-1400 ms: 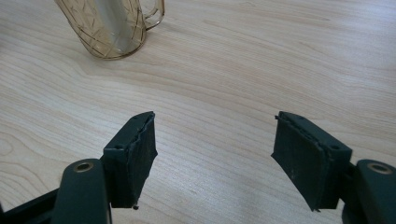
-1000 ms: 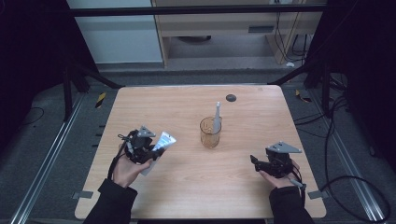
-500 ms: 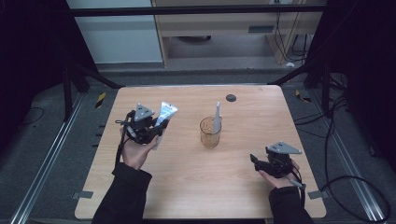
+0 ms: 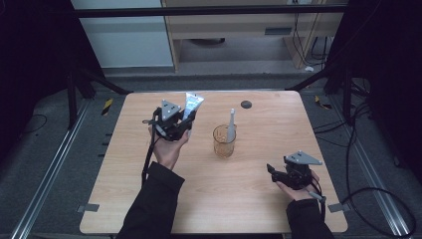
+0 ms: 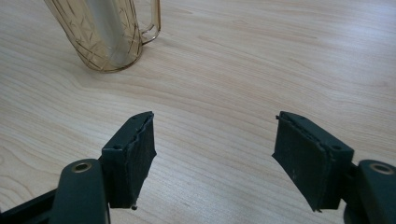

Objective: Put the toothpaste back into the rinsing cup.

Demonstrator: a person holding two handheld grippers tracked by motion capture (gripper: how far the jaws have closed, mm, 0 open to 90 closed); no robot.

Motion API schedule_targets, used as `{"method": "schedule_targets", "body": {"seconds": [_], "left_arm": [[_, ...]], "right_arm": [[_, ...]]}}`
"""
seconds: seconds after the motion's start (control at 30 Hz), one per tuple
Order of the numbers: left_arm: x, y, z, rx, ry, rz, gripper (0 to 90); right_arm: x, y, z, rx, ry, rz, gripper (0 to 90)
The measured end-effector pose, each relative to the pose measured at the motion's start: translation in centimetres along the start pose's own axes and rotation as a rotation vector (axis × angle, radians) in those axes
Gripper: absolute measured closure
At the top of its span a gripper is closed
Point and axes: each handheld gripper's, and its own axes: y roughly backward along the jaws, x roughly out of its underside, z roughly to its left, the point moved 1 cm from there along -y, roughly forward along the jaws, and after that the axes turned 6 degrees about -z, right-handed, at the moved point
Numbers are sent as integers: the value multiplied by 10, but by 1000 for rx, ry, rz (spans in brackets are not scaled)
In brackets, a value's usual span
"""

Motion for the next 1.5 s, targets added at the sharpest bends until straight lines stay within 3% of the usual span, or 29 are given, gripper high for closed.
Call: {"method": "schedule_targets", "body": {"seconds": [0.13,0.43,1.13,1.5], "left_arm": [[0,-12,-4,6,34,-39,700],[-3,-33,-17,19,68,-113,700],[7,-73,-53,101,84,-143,699],[18,-84,-59,114,74,-119,698]], "right_arm": [[0,0,0,3,0,-9,284],[1,0,-2,10,2,-20,272],[3,-2,-3,16,9,-21,245],[4,-2,-4,17,13,-22,245]]}}
